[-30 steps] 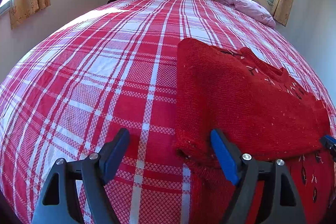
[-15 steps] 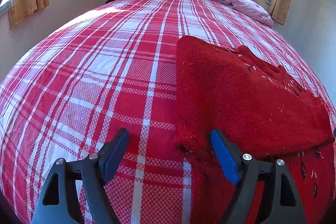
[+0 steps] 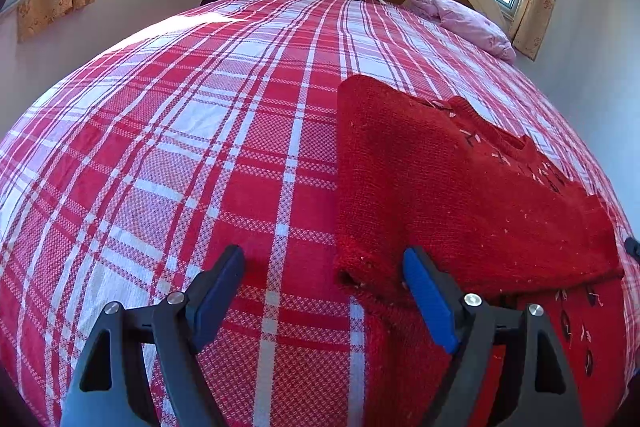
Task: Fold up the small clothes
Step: 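Press and smooth the folded sweater with the right gripper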
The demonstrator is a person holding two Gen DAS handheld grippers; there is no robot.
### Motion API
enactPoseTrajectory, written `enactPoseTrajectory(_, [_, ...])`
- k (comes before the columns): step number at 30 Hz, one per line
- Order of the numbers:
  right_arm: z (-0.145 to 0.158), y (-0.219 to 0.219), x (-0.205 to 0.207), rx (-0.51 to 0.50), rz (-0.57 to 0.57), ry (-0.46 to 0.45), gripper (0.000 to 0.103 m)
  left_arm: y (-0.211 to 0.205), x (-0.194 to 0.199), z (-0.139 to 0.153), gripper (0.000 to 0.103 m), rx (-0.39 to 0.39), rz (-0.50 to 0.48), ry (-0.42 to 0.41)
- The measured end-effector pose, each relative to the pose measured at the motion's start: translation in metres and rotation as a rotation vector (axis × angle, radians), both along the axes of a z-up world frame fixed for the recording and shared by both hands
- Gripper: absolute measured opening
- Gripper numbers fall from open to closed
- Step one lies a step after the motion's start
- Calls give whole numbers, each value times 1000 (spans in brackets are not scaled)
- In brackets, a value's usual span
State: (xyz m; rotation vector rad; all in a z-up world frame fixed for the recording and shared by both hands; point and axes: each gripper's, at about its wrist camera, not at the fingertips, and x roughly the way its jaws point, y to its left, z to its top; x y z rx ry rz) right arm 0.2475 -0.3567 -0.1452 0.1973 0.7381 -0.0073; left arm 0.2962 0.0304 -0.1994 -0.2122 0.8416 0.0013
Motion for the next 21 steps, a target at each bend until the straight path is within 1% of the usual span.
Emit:
enactPoseTrajectory(2, [14,-12,12,22,-5,-27,38,2,-2,1,82,-6,8,-8])
enactPoseTrajectory(4, [21,-16,28,42,6,-33,38,2,-2,0,82,-12,9,-7])
enactPoseTrajectory(6, [23,-15,50,40,36,-26,39,3,-1,0,82,-14,7,-3])
enactPoseTrajectory(7, [19,-13,63,47,52,-7,39,2,-1,0,82,-13,7,-2])
enactPoseTrajectory(8, [12,-12,77,61,63,34,39,2,0,-1,82,-10,6,0])
enactPoseTrajectory(10, [-9,-8,98,81,64,130,39,1,1,-1,83,-4,4,6])
enactPoseTrajectory(11, [-23,-3,107,85,79,194,39,1,1,-2,83,2,3,9])
enactPoseTrajectory(12, [-30,1,109,79,89,222,39,-1,2,-2,84,13,2,13])
enactPoseTrajectory(14, [-28,11,102,0,97,168,39,-4,3,-2,84,34,2,20])
enactPoseTrajectory(17, [-18,8,82,6,92,121,39,-3,0,-1,84,38,-3,23])
enactPoseTrajectory(18, [-13,7,67,5,89,95,40,-2,-3,0,84,38,-7,25])
enactPoseTrajectory(21, [-3,3,33,-5,98,61,44,0,-17,1,84,43,-17,36])
